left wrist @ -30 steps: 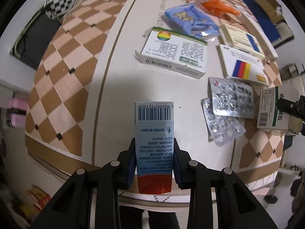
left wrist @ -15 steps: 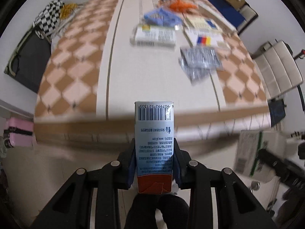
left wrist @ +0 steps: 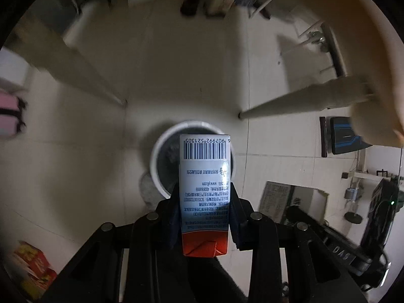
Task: Collect trash
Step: 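Carry both boxes over the trash bin and open both tools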
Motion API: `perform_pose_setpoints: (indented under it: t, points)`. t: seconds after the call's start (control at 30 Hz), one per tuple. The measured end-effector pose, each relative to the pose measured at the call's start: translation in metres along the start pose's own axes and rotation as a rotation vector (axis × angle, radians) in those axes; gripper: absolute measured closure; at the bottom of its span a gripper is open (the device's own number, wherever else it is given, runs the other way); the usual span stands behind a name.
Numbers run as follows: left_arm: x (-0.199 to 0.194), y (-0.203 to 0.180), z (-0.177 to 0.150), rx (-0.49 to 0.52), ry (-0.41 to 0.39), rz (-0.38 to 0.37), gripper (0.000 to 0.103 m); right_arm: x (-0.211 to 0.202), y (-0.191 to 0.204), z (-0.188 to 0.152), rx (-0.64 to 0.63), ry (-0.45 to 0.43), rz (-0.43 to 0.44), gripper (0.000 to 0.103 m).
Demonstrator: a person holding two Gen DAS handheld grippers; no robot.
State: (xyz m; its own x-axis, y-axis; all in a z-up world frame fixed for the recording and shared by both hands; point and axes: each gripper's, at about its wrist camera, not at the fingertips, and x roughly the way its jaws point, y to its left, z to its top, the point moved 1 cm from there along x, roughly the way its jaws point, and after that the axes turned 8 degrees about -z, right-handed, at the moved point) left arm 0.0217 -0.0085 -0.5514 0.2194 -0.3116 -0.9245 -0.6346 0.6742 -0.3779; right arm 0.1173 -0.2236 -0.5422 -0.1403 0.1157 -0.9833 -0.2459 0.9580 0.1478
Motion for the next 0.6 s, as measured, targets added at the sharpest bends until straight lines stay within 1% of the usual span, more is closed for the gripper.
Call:
perform_pose_setpoints:
  t: [0.03,0.07,0.1,0.17,0.2,0.23,0.27,0.3,0.33,0.37,0.4,0.43,0.47,0.5,0.53,0.6]
  points:
    - [0.019,0.008,0.002,-0.016,0.016,-0.013,0.073,0.023,-0.004,-0.001,0.011,0.014,0.002,0.019]
    - [0.033,0.013,0.003,-0.028,0.030,-0.029,0.072,0.036,-0.005,0.000,0.020,0.019,0.009,0.019]
    - [0.053,0.020,0.007,-0.049,0.054,-0.060,0.072,0.055,-0.007,0.000,0.028,0.027,0.017,0.019]
    - [0.073,0.029,0.012,-0.088,0.070,-0.099,0.072,0.087,-0.009,0.002,0.039,0.039,0.025,0.018]
    - [0.087,0.033,0.015,-0.100,0.089,-0.118,0.068,0.099,-0.008,0.005,0.037,0.042,0.028,0.018]
    - [0.094,0.035,0.014,-0.106,0.099,-0.124,0.060,0.113,-0.008,0.006,0.032,0.046,0.024,0.018]
    - [0.101,0.038,0.015,-0.115,0.103,-0.125,0.037,0.123,-0.009,0.007,0.029,0.046,0.023,0.017]
    - [0.105,0.040,0.016,-0.123,0.099,-0.128,0.017,0.137,-0.010,0.009,0.024,0.051,0.028,0.015]
    - [0.102,0.045,0.012,-0.128,0.095,-0.129,0.013,0.148,-0.011,0.011,0.024,0.056,0.029,0.014]
    - [0.100,0.049,0.010,-0.131,0.091,-0.121,0.013,0.160,-0.010,0.012,0.022,0.065,0.032,0.013]
    - [0.094,0.054,0.007,-0.129,0.087,-0.096,0.012,0.170,-0.010,0.016,0.016,0.075,0.040,0.011]
    - [0.092,0.055,0.006,-0.122,0.078,-0.060,0.011,0.179,-0.008,0.018,0.011,0.081,0.044,0.004]
    - [0.086,0.055,0.002,-0.112,0.065,-0.031,0.011,0.186,-0.007,0.020,0.002,0.085,0.047,0.000]
    - [0.078,0.054,-0.001,-0.087,0.041,0.036,0.010,0.191,-0.005,0.021,-0.011,0.081,0.044,0.000]
    - [0.077,0.056,-0.002,-0.070,0.026,0.084,0.010,0.192,-0.003,0.021,-0.022,0.074,0.039,0.000]
    - [0.065,0.054,-0.006,-0.027,-0.008,0.203,0.010,0.190,0.004,0.022,-0.056,0.062,0.004,0.000]
